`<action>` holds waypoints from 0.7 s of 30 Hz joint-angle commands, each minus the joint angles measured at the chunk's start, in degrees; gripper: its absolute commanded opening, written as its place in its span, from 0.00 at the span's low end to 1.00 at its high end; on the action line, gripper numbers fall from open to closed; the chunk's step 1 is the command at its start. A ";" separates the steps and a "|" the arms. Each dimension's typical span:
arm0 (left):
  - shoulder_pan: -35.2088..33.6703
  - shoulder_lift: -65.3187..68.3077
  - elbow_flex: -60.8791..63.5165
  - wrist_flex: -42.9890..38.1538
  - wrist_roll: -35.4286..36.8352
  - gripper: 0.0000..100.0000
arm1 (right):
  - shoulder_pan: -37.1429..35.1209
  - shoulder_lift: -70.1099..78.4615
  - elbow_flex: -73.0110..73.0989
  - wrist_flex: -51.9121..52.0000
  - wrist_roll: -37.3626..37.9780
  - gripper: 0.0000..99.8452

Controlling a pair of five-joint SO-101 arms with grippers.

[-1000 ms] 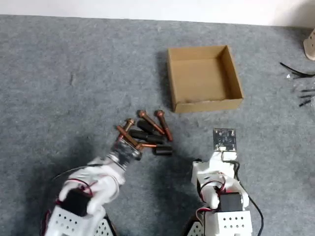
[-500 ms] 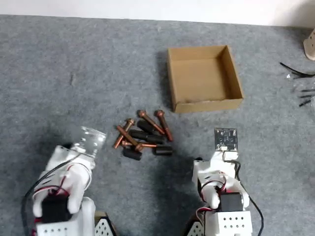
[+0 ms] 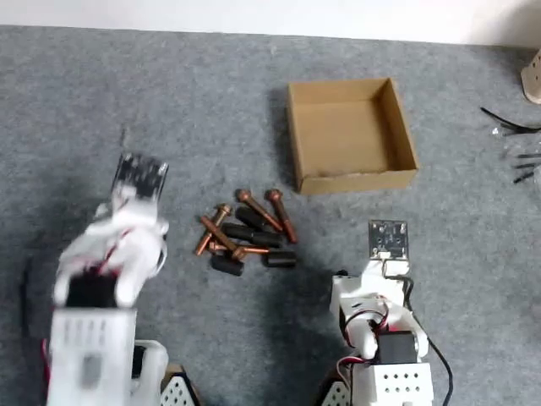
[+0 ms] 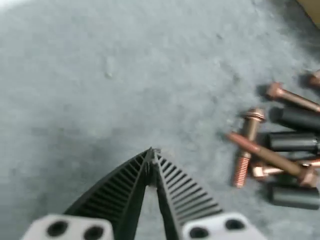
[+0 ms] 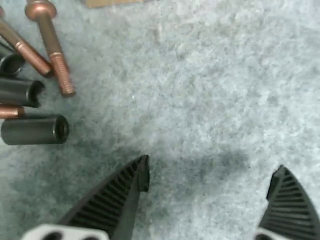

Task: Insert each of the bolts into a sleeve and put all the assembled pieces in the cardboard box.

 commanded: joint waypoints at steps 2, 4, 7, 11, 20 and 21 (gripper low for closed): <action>2.86 20.00 -5.23 -8.53 8.18 0.01 | 3.56 -0.22 7.96 -0.40 -0.18 0.35; 3.21 25.36 -3.74 -12.66 9.41 0.01 | 7.43 -0.22 7.96 -0.40 -0.18 0.35; 2.77 29.05 0.92 -19.34 8.26 0.01 | 14.90 -0.22 7.96 -0.57 -0.18 0.35; 2.68 28.18 4.26 -25.58 7.91 0.01 | 17.80 -0.22 7.96 -2.15 -0.18 0.35; -0.40 25.54 5.41 -25.67 8.09 0.01 | 18.77 0.31 -3.56 5.32 12.13 0.35; -1.01 25.54 5.41 -25.67 8.18 0.01 | 17.19 0.31 -4.97 5.05 11.78 0.35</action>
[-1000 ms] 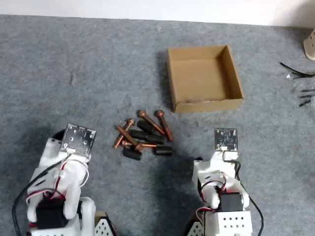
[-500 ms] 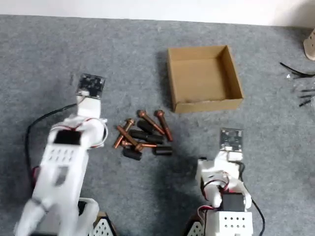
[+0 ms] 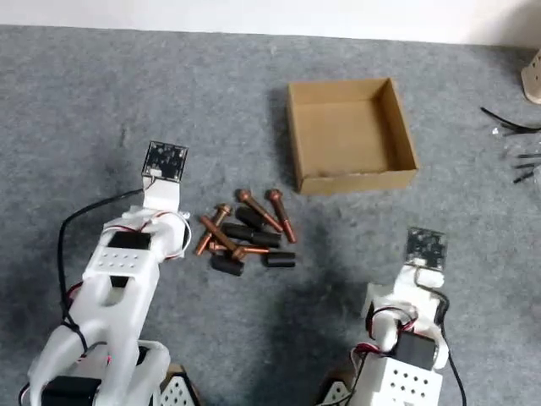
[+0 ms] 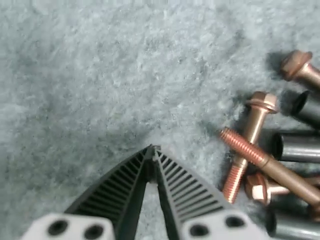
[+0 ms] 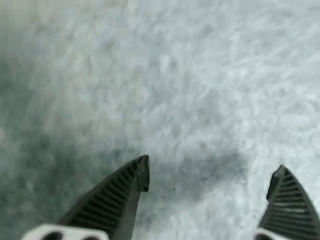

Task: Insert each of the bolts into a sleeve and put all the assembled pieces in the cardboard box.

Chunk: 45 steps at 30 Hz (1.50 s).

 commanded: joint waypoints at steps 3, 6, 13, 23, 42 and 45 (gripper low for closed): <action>-2.77 -1.80 -0.57 -0.88 0.09 0.01 | -9.01 0.48 -6.37 -1.71 0.79 0.35; -2.77 -1.80 -0.57 -0.88 0.09 0.01 | -14.99 4.79 -6.64 -3.82 0.62 0.35; -2.77 -1.80 -0.57 -0.97 0.09 0.01 | -24.75 36.97 -26.77 -11.12 -5.27 0.35; -5.14 -1.89 -0.66 -1.14 2.02 0.01 | -41.98 80.57 -63.60 -11.38 -4.57 0.35; -6.29 -1.98 -0.66 -1.23 2.90 0.01 | -51.38 100.53 -69.14 -11.47 4.66 0.35; -6.29 -1.98 -0.66 -1.23 2.90 0.01 | -51.38 101.67 -69.23 -11.56 4.66 0.35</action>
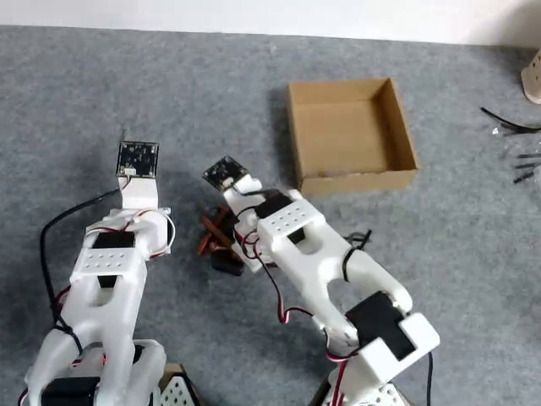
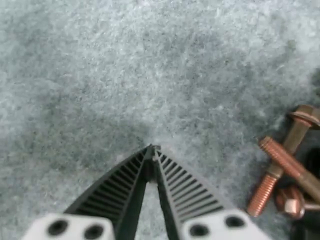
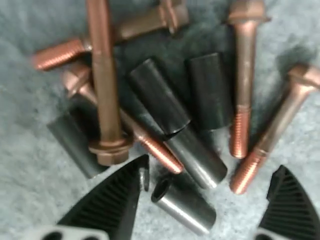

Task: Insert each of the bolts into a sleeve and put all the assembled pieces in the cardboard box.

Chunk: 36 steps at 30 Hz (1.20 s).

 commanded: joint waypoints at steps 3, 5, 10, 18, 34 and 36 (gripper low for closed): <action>-0.75 -1.98 -0.66 -1.14 0.35 0.01 | 0.04 1.71 -1.98 -3.30 0.62 0.35; -0.75 -1.98 -0.66 -1.14 0.35 0.01 | 1.19 3.38 -1.98 -4.00 0.62 0.35; -0.75 -1.98 -0.66 -1.14 0.35 0.01 | 5.41 5.23 -2.42 -3.82 0.62 0.35; -0.75 -1.98 -0.66 -1.14 0.35 0.01 | 6.90 5.14 -2.59 1.19 0.26 0.35; -0.75 -2.07 -0.66 -1.23 0.35 0.01 | 7.60 5.14 -12.97 5.85 0.62 0.35; -0.75 -2.07 -0.66 -1.23 0.35 0.01 | 7.60 5.14 -14.02 5.85 0.70 0.35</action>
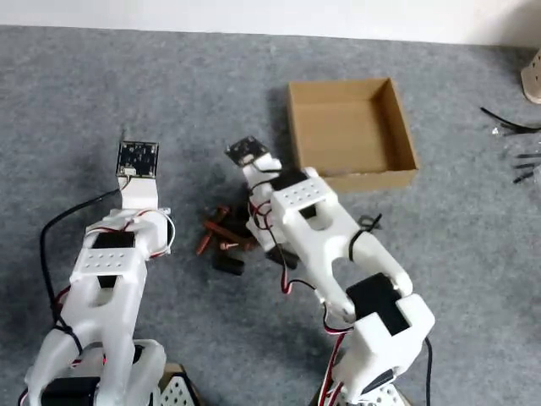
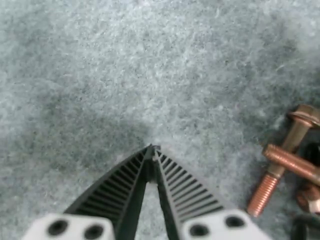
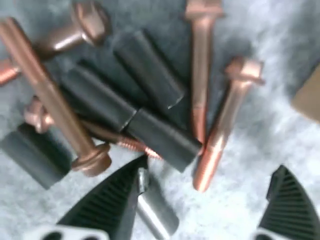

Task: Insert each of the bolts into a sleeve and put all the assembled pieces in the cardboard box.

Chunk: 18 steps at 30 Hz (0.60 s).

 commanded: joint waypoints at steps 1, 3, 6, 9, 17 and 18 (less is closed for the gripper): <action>-0.75 -2.07 -0.66 -1.23 0.35 0.01 | 0.04 -0.40 -3.82 0.31 0.53 0.35; -0.75 -2.07 -0.66 -1.23 0.35 0.01 | 0.13 -0.40 -4.53 0.31 0.53 0.35; -0.75 -2.07 -0.66 -1.23 0.35 0.01 | -0.04 -0.31 -5.85 0.22 0.53 0.35; -0.75 -2.07 -0.66 -1.23 0.35 0.01 | -0.92 0.22 -6.64 -0.04 0.62 0.35; -0.75 -2.07 -0.66 -1.23 0.35 0.01 | -1.71 0.22 -6.20 -1.63 6.42 0.35; -0.75 -2.07 -0.66 -1.23 0.35 0.01 | -1.63 0.22 -5.67 -1.71 6.59 0.35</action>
